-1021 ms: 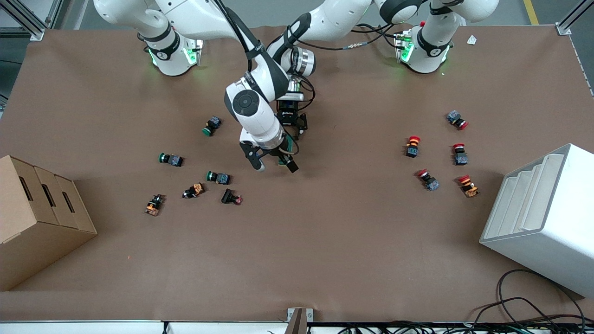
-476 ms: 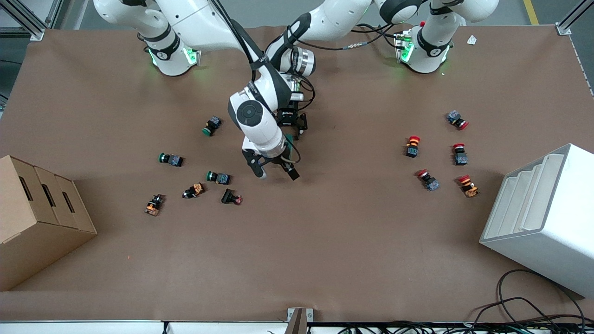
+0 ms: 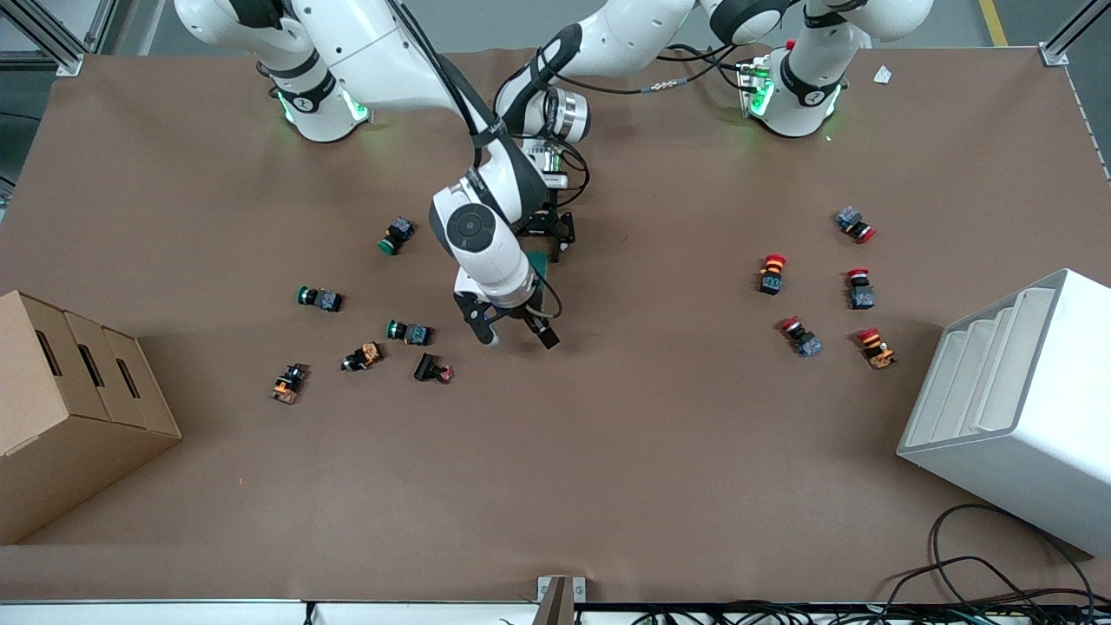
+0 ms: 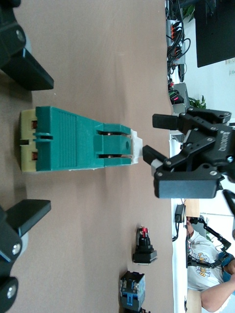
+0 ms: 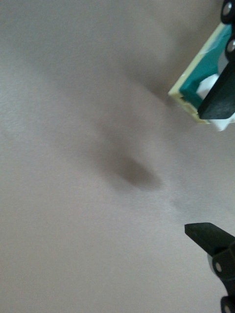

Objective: Close load switch with both arms
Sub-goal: 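Slide the white slider along the switch with the right gripper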

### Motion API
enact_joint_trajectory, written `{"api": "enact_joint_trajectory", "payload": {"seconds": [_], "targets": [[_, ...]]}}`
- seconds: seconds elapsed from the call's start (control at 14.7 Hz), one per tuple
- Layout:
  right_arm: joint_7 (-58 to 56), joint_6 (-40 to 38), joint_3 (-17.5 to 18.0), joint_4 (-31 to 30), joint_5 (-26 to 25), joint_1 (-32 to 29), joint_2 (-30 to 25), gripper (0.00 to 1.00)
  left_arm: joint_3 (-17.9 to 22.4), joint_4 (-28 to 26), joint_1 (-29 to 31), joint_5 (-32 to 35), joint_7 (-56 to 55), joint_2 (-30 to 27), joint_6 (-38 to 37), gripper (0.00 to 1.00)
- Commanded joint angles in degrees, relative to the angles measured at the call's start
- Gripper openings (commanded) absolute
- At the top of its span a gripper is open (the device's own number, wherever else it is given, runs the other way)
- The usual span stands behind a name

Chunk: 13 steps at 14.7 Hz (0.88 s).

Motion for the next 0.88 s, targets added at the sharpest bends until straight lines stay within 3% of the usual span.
{"api": "enact_joint_trajectory", "payload": {"seconds": [0.0,0.27,0.54,0.82], "targets": [[-3.3,-3.9,0.3,2.3,-1.5,-3.0,0.5,1.0,0.5,2.1,0.3,-1.1,1.5,3.0,1.5,1.0],[-16.6,-17.4,0.3,5.1,-1.9,-11.2,-5.5,1.0,0.5,2.2,0.3,-1.1,1.4,2.9,1.5,1.0],[-41.1,-26.8,-0.5,4.5,-2.5,-20.7,-12.8,1.0,0.3,1.9,0.6,-3.5,4.4,1.0,1.8,0.99],[-55.5,-36.5,-3.1,4.9,-12.4,-26.7,-17.4,1.0,-0.9,2.8,0.7,-10.3,9.6,-2.7,1.9,0.99]]}}
